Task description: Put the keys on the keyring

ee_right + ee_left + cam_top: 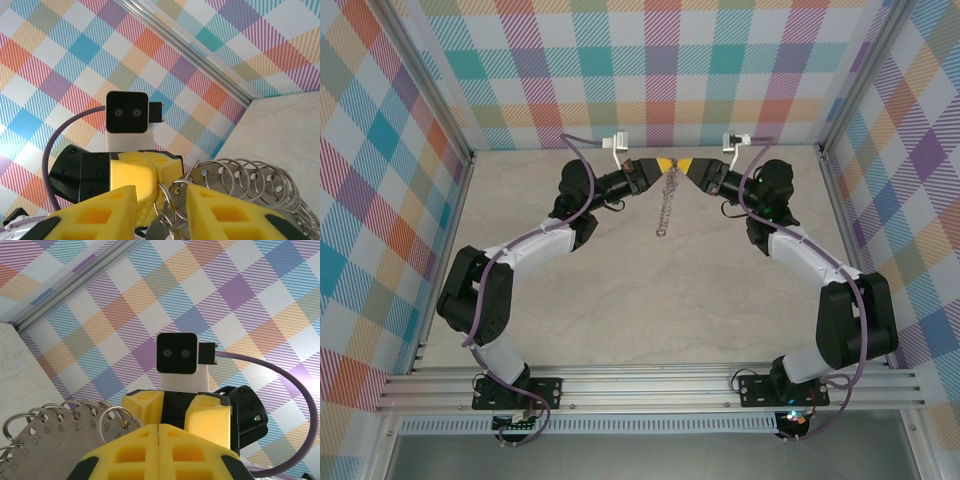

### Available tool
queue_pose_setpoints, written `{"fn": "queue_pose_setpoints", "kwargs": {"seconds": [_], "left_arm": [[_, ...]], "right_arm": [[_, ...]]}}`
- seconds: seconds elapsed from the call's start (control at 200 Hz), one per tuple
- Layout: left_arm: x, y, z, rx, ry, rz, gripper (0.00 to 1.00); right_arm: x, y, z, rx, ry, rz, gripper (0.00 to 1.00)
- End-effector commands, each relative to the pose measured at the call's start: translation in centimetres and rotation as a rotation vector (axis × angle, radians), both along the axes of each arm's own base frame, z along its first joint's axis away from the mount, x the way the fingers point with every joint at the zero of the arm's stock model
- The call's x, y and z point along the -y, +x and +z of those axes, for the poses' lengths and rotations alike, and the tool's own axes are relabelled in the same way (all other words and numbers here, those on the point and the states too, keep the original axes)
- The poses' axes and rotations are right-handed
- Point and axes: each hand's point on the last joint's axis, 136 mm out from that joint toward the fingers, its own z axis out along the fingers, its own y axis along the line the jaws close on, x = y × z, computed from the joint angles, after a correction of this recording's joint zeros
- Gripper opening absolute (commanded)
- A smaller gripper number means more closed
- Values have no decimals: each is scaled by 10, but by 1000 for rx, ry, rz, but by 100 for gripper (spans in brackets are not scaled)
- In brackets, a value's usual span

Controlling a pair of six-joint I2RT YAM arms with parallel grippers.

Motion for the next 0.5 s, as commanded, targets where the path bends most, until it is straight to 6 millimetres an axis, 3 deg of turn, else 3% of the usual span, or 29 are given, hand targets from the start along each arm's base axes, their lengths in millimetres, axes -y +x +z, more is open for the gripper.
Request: {"fn": "queue_pose_setpoints", "kwargs": {"seconds": [0.0, 0.19, 0.495], "left_arm": [[-2, -21, 47, 114, -69, -34, 0], [0, -21, 48, 116, -69, -38, 0], [3, -20, 46, 112, -66, -44, 0]], "right_arm": [[-6, -5, 17, 56, 23, 56, 33], [-9, -5, 14, 47, 20, 73, 29], [-11, -12, 19, 69, 19, 104, 13]]}}
